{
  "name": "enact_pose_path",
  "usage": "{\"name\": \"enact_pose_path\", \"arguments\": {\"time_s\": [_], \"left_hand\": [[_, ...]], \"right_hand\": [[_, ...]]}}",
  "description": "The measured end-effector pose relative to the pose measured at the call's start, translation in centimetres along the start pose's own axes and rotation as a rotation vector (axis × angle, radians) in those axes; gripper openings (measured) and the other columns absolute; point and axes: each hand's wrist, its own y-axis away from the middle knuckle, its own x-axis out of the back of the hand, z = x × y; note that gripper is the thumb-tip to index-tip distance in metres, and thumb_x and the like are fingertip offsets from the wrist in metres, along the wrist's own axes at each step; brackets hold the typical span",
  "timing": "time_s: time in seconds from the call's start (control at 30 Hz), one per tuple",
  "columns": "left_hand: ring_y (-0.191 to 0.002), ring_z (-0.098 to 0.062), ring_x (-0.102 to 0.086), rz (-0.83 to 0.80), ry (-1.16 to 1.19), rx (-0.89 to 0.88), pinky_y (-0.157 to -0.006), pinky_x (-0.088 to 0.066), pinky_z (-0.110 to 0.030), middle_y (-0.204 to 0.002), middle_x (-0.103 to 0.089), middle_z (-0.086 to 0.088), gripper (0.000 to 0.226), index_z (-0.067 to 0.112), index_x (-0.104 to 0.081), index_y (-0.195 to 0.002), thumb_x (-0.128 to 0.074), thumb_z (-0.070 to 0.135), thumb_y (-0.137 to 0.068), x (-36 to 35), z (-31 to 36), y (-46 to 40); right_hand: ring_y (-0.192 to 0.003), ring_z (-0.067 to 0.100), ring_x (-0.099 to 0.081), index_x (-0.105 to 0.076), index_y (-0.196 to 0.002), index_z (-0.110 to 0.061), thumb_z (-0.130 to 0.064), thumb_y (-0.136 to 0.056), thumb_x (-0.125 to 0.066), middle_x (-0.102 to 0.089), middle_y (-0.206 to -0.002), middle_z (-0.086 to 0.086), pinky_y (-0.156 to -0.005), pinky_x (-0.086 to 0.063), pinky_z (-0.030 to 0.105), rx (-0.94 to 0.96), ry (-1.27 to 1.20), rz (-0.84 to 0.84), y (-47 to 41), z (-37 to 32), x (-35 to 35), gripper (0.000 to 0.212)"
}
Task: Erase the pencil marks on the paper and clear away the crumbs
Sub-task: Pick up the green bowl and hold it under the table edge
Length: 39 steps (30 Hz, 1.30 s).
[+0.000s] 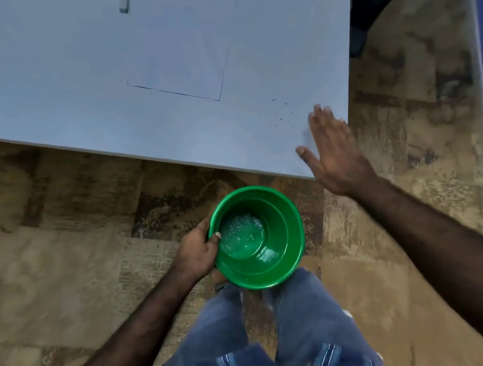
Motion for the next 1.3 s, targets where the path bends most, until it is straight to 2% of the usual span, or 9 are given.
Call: {"name": "enact_pose_path", "arguments": {"time_s": [0.2, 0.37, 0.53, 0.63, 0.7, 0.83, 1.0, 1.13, 1.3], "left_hand": [[-0.092, -0.026, -0.072, 0.009, 0.002, 0.023, -0.082, -0.062, -0.047, -0.114, -0.072, -0.007, 0.038, 0.018, -0.055, -0.142, -0.056, 0.018, -0.104, 0.0, -0.4, -1.9], [-0.089, -0.02, -0.073, 0.021, 0.083, 0.07, -0.079, -0.064, -0.051, -0.111, -0.072, -0.002, 0.039, 0.024, -0.054, -0.143, -0.056, 0.021, -0.105, 0.2, -0.8, -3.1], [-0.09, -0.018, -0.074, 0.001, 0.113, 0.069, -0.075, -0.065, -0.048, -0.111, -0.071, 0.002, 0.037, 0.026, -0.055, -0.143, -0.055, 0.024, -0.105, 0.8, -1.2, -3.7], [-0.088, -0.016, -0.075, -0.016, 0.141, 0.077, -0.068, -0.066, -0.042, -0.114, -0.071, 0.0, 0.039, 0.029, -0.053, -0.145, -0.055, 0.024, -0.106, 1.2, -1.3, -3.9], [-0.087, -0.016, -0.075, -0.015, 0.142, 0.08, -0.068, -0.066, -0.042, -0.113, -0.071, -0.001, 0.039, 0.03, -0.054, -0.144, -0.055, 0.023, -0.106, 1.4, -1.3, -4.0], [-0.086, -0.017, -0.075, -0.016, 0.122, 0.072, -0.069, -0.066, -0.043, -0.108, -0.072, 0.0, 0.034, 0.026, -0.057, -0.139, -0.055, 0.021, -0.106, 1.9, -1.0, -4.2], [-0.084, -0.018, -0.074, 0.009, 0.111, 0.091, -0.066, -0.066, -0.04, -0.106, -0.071, -0.001, 0.037, 0.024, -0.057, -0.141, -0.056, 0.019, -0.105, 2.2, -1.0, -4.5], [-0.082, -0.018, -0.074, 0.019, 0.098, 0.1, -0.064, -0.065, -0.038, -0.103, -0.072, -0.001, 0.038, 0.023, -0.056, -0.144, -0.056, 0.019, -0.105, 2.4, -1.4, -4.6], [-0.081, -0.02, -0.075, -0.002, 0.117, 0.131, -0.064, -0.066, -0.042, -0.103, -0.073, -0.004, 0.04, 0.024, -0.054, -0.145, -0.056, 0.02, -0.106, 2.9, -1.8, -5.0]], "right_hand": [[-0.164, 0.025, 0.014, 0.006, -0.169, -0.009, -0.077, -0.105, -0.009, 0.014, -0.178, 0.01, -0.133, 0.003, 0.054, -0.025, 0.074, -0.022, -10.0, 3.4, -0.1, 0.095], [-0.162, 0.022, 0.023, 0.014, -0.168, -0.011, -0.079, -0.105, -0.017, 0.023, -0.176, 0.007, -0.132, 0.007, 0.054, 0.062, 0.043, -0.064, -11.6, 1.4, -1.3, 0.098], [-0.164, 0.028, 0.018, 0.011, -0.168, -0.005, -0.076, -0.105, -0.025, 0.02, -0.176, 0.016, -0.132, -0.003, 0.059, 0.32, 0.131, -0.106, -8.3, -2.1, -2.9, 0.102], [-0.165, 0.027, 0.013, 0.004, -0.168, -0.003, -0.08, -0.103, -0.024, 0.014, -0.177, 0.017, -0.133, -0.004, 0.055, 0.474, 0.157, -0.139, -5.7, -4.3, -4.0, 0.104], [-0.165, 0.024, 0.009, -0.002, -0.169, -0.004, -0.076, -0.105, -0.028, 0.007, -0.178, 0.014, -0.134, -0.006, 0.052, 0.54, 0.066, -0.135, -5.8, -4.1, -3.8, 0.1], [-0.166, 0.024, 0.0, -0.01, -0.169, -0.004, -0.065, -0.109, -0.031, -0.002, -0.178, 0.014, -0.135, -0.004, 0.046, 0.442, -0.062, -0.011, -11.8, -1.1, -2.2, 0.089], [-0.165, 0.021, 0.007, -0.004, -0.17, -0.006, -0.072, -0.108, -0.019, 0.004, -0.179, 0.011, -0.134, 0.0, 0.048, 0.228, 0.02, 0.009, -17.7, 2.0, -1.3, 0.092], [-0.165, 0.021, 0.012, 0.001, -0.169, -0.006, -0.072, -0.108, -0.023, 0.009, -0.178, 0.011, -0.134, -0.001, 0.051, 0.295, 0.057, -0.023, -16.3, 0.2, -1.6, 0.093], [-0.164, 0.027, 0.014, 0.005, -0.168, -0.003, -0.076, -0.104, -0.023, 0.014, -0.177, 0.017, -0.133, -0.005, 0.053, 0.498, 0.147, -0.115, -11.2, -3.9, -2.7, 0.101]]}}
